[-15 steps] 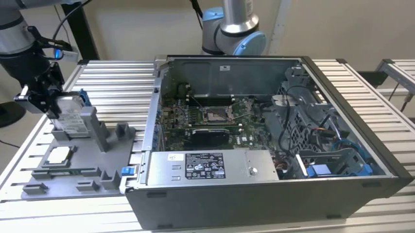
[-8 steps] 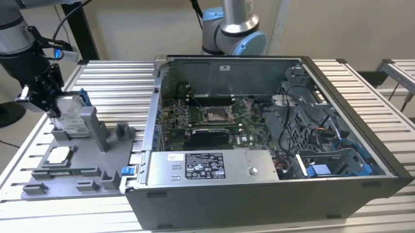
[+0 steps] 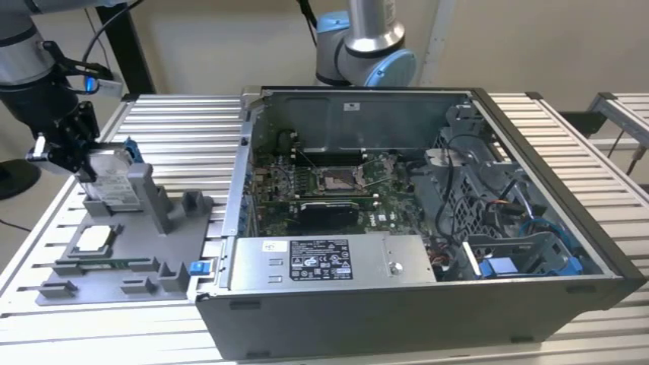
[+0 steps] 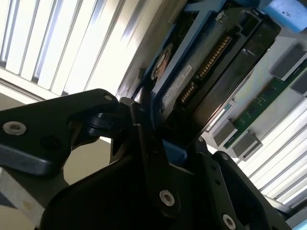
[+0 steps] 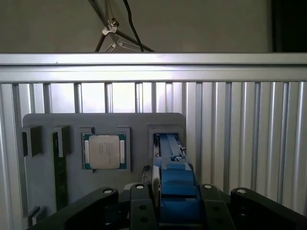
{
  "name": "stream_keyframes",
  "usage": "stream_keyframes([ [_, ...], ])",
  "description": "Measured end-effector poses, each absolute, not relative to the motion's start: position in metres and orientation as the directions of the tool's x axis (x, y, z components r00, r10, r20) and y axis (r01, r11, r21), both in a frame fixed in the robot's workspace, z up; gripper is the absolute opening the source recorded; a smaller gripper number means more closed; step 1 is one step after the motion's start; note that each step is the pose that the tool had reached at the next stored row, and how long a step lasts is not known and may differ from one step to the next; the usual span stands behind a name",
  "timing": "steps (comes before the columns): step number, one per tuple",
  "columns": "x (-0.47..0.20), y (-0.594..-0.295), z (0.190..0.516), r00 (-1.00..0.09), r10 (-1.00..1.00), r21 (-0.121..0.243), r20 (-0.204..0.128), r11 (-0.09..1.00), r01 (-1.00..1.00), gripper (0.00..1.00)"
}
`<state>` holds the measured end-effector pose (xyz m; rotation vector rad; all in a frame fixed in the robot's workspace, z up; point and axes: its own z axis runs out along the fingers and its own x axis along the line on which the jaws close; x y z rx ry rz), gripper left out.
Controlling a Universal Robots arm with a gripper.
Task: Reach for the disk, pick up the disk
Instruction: 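Pick up the disk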
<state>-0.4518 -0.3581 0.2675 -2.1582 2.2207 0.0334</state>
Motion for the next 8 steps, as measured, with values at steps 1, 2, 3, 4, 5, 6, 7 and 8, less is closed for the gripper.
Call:
stream_keyframes([
  [1,-0.4518,-0.3581,0.2675,-0.028,-0.998,-0.016,-0.047,0.029,-0.999,0.0],
  [2,-0.4518,-0.3581,0.2675,-0.028,-0.998,-0.016,-0.047,0.029,-0.999,0.0],
  [3,-0.4518,-0.3581,0.2675,-0.028,-0.998,-0.016,-0.047,0.029,-0.999,0.0],
  [4,-0.4518,-0.3581,0.2675,-0.028,-0.998,-0.016,-0.047,0.029,-0.999,0.0],
  [5,-0.4518,-0.3581,0.2675,-0.028,-0.998,-0.016,-0.047,0.029,-0.999,0.0],
  [6,-0.4518,-0.3581,0.2675,-0.028,-0.998,-0.016,-0.047,0.029,-0.999,0.0],
  [7,-0.4518,-0.3581,0.2675,-0.028,-0.998,-0.016,-0.047,0.029,-0.999,0.0],
  [8,-0.4518,-0.3581,0.2675,-0.028,-0.998,-0.016,-0.047,0.029,-0.999,0.0],
])
